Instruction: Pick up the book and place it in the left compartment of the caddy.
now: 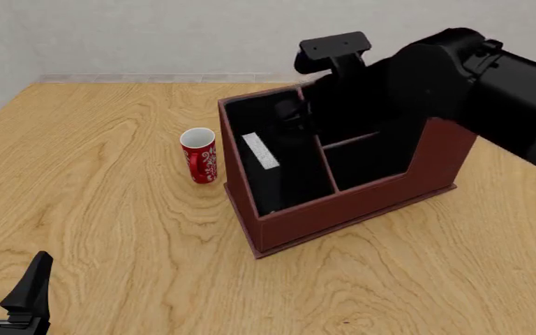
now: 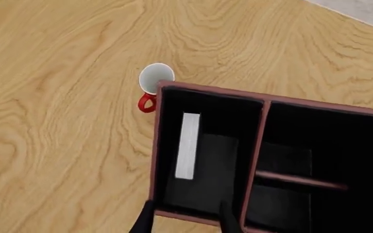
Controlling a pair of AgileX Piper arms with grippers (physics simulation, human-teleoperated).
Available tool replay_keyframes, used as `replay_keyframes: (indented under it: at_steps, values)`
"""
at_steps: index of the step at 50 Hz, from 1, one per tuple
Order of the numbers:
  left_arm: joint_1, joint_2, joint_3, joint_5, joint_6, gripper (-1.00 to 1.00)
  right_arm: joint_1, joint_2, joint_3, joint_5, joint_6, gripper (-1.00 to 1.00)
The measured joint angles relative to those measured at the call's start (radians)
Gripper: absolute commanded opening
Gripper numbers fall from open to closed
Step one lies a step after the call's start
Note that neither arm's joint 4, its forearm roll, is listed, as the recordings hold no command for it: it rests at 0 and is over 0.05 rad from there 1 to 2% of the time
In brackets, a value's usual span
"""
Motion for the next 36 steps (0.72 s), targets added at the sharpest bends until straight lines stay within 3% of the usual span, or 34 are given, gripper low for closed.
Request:
replay_keyframes:
  at_steps: [36]
  values:
    - [0.0,0.0,0.0,0.0,0.0,1.0,0.101,-0.38,0.2,-0.04,0.035,1.0]
